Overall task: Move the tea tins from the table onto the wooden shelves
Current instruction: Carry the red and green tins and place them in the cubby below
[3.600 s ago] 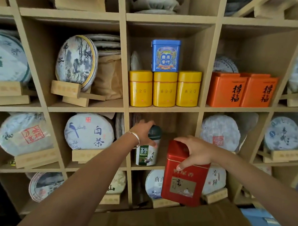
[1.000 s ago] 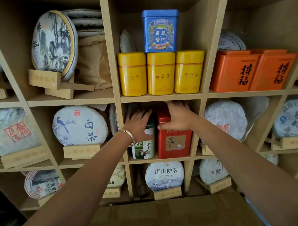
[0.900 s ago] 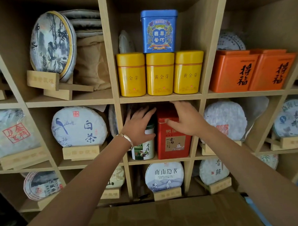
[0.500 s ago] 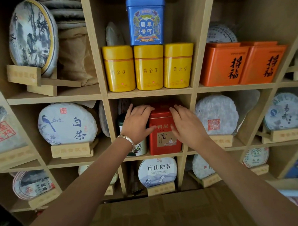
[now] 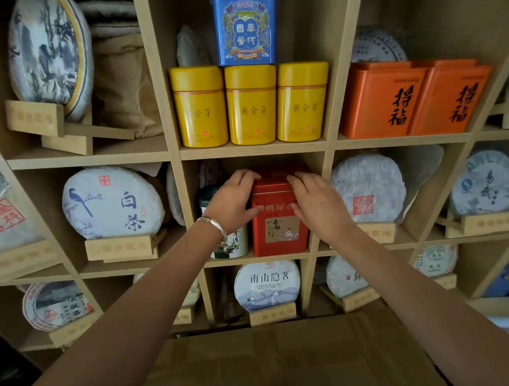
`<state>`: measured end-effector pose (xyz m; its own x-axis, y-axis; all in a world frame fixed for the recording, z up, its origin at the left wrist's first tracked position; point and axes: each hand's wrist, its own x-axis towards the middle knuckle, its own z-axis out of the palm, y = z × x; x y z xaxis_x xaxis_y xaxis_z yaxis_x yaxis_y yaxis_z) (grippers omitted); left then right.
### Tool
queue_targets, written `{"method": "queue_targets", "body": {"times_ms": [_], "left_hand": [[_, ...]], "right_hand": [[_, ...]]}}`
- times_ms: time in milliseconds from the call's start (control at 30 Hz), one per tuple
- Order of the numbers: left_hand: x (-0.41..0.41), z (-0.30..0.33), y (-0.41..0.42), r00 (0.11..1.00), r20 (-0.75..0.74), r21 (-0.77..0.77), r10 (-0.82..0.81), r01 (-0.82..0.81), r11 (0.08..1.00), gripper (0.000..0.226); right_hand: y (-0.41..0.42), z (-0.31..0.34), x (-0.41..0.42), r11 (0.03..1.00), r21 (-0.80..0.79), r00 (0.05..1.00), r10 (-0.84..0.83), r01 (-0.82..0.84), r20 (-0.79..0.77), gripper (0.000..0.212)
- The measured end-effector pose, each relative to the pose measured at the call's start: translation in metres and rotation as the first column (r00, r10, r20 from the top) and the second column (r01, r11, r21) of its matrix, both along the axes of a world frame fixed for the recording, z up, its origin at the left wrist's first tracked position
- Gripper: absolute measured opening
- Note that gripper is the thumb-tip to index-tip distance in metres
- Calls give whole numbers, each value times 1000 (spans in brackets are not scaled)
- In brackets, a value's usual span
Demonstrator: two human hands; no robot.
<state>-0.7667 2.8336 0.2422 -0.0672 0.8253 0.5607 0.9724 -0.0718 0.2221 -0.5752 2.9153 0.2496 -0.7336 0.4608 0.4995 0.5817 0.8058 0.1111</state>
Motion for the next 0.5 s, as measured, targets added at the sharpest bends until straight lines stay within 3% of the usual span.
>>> {"method": "queue_targets", "body": {"times_ms": [500], "left_hand": [[0, 2, 0, 1000, 23, -34, 3, -2, 999, 66]], "right_hand": [[0, -2, 1, 999, 45, 1000, 6, -6, -11, 52]]}}
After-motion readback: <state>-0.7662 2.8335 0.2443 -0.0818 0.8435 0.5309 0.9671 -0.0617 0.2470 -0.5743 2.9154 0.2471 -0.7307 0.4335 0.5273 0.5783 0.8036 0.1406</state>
